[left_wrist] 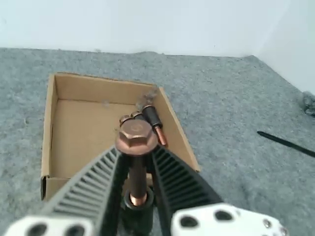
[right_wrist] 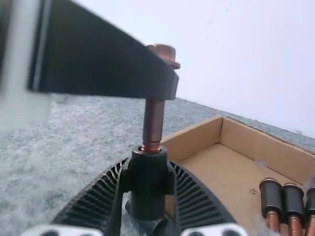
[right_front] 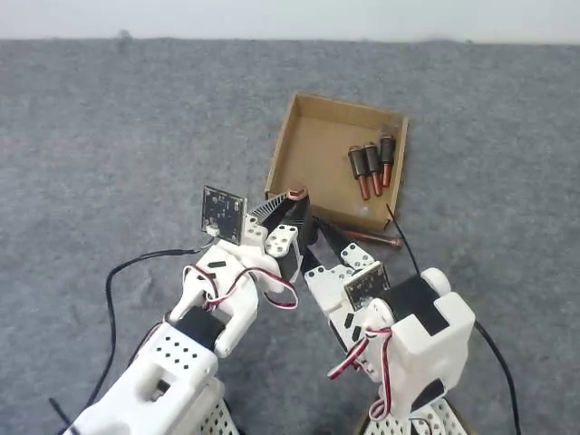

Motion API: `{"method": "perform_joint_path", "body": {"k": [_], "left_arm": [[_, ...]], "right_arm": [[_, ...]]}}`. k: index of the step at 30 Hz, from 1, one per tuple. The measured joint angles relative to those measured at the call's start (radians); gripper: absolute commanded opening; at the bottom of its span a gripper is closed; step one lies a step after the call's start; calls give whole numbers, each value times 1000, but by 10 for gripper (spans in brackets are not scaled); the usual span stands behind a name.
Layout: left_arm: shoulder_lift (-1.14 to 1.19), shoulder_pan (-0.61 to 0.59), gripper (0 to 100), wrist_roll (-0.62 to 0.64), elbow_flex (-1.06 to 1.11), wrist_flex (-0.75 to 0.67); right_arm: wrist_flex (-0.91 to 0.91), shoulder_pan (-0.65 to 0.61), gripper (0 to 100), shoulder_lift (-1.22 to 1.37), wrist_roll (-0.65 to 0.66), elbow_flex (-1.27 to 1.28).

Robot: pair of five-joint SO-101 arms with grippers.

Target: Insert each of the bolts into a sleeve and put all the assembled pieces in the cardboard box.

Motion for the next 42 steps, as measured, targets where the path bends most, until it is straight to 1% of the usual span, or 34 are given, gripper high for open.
{"method": "perform_joint_path", "body": {"k": [10, 19, 21, 25, 28, 38, 42], "left_arm": [[-5, 6, 12, -2, 57, -8], [-17, 60, 19, -14, 114, -21], [-17, 60, 47, -14, 114, -21], [-17, 60, 144, -14, 114, -20], [-18, 69, 183, -14, 118, -17], [-29, 75, 192, -14, 135, -23], [-17, 58, 192, -12, 138, -15]], "right_arm": [[-3, 12, 7, 0, 0, 0], [-3, 17, 7, 0, 3, 0], [-3, 18, 7, 0, 3, 0], [-3, 18, 7, 0, 3, 0], [-3, 31, 7, 2, 5, 0], [-2, 38, 7, 2, 5, -2], [-2, 66, 7, 3, 5, -2]]}}
